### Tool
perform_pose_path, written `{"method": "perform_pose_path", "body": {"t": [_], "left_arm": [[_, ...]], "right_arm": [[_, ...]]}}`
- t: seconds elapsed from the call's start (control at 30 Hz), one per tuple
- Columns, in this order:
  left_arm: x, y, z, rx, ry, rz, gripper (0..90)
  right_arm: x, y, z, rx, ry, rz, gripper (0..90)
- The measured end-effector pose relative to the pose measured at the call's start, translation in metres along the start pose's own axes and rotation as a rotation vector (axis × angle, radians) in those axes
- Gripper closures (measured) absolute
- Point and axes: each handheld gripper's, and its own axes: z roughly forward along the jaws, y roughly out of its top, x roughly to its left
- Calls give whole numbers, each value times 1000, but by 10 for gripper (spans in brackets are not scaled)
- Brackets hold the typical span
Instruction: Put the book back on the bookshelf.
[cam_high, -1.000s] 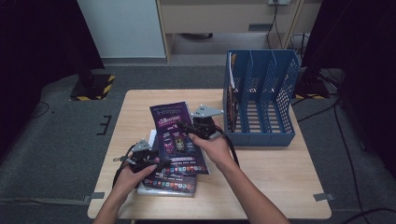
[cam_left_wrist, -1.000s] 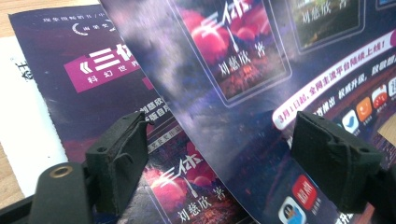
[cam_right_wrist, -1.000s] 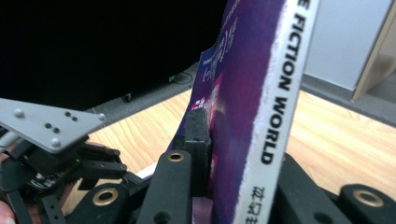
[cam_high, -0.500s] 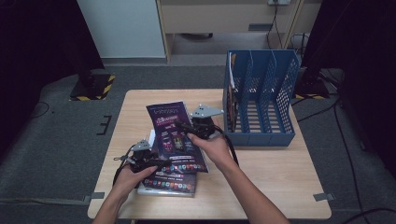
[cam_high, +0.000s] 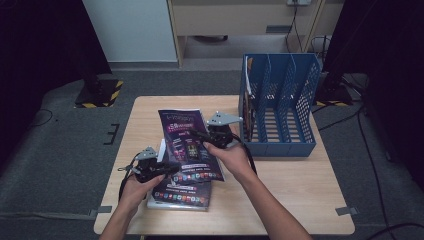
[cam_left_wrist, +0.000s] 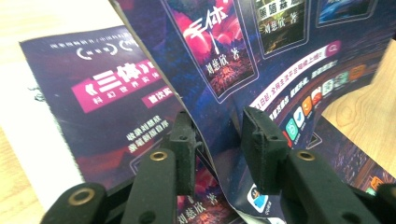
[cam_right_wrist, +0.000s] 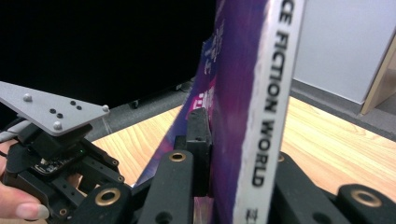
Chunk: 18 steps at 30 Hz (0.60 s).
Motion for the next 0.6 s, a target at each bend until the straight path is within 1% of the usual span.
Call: {"method": "perform_pose_path", "body": {"t": [0.03, 0.13, 0.23, 0.43, 0.6], "left_arm": [[0, 0, 0, 0, 0, 0, 667], [0, 2, -4, -19, 32, 17, 681], [1, 3, -5, -23, 40, 18, 689], [2, 3, -9, -42, 75, 32, 704], [2, 5, -13, -60, 99, 46, 724]], "right_arm": [[0, 0, 0, 0, 0, 0, 813], [-1, 3, -3, -6, 0, -5, 814], [-1, 4, -4, -4, 4, -15, 814], [1, 7, -5, 2, 15, -40, 802], [1, 8, -6, 1, 18, -39, 782]]}}
